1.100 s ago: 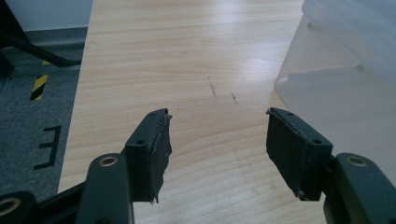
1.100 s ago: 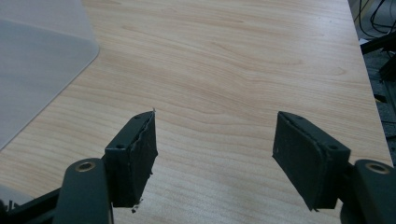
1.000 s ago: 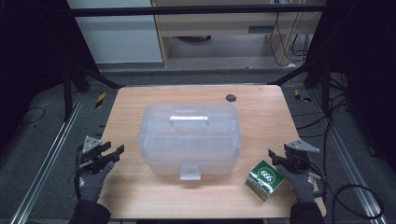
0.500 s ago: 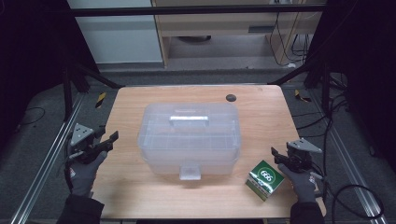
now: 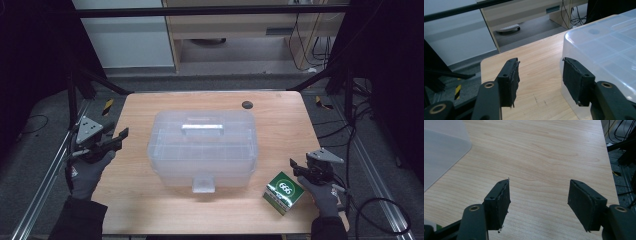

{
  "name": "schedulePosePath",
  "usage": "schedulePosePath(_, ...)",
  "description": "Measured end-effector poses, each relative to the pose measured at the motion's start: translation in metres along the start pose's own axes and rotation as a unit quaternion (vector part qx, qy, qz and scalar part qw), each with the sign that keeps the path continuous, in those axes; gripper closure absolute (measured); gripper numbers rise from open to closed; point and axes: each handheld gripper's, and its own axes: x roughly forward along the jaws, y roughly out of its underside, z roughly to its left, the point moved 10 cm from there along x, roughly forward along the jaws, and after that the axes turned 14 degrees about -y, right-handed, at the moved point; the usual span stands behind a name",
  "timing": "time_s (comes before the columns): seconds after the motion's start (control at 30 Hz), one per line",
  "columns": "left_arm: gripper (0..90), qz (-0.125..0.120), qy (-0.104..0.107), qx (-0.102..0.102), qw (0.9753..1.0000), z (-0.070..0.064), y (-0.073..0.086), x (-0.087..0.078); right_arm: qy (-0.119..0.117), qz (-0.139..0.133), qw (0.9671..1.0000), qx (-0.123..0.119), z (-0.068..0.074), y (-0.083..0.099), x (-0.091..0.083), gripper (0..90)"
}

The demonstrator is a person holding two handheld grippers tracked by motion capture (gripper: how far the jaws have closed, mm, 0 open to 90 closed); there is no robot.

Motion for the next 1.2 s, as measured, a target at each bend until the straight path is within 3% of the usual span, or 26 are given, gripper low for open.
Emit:
schedulePosePath(0.4, 48.0, -0.013, 0.000, 0.068, 0.9976, -0.011, -0.033, -0.012, -0.004, 0.004, 1.0000, -0.003, 0.001, 0.001, 0.001, 33.6)
schedulePosePath(0.7, 48.6, -0.025, 0.015, 0.122, 0.9922, -0.028, -0.053, -0.015, -0.005, 0.006, 1.0000, -0.004, 0.002, 0.001, 0.001, 33.5)
schedulePosePath(0.9, 48.7, -0.022, 0.029, 0.142, 0.9892, -0.039, -0.062, -0.017, -0.006, 0.007, 0.9999, -0.007, 0.002, 0.000, 0.001, 33.5)
schedulePosePath(1.07, 48.5, -0.023, 0.037, 0.173, 0.9839, -0.048, -0.068, -0.020, -0.007, 0.006, 0.9999, -0.008, 0.002, 0.000, 0.001, 33.4)
schedulePosePath(1.1, 48.5, -0.027, 0.040, 0.168, 0.9847, -0.050, -0.069, -0.020, -0.007, 0.006, 0.9999, -0.008, 0.002, 0.000, 0.001, 33.4)
schedulePosePath(1.2, 48.5, -0.027, 0.046, 0.172, 0.9836, -0.053, -0.071, -0.019, -0.008, 0.005, 0.9999, -0.005, 0.003, -0.001, 0.000, 33.2)
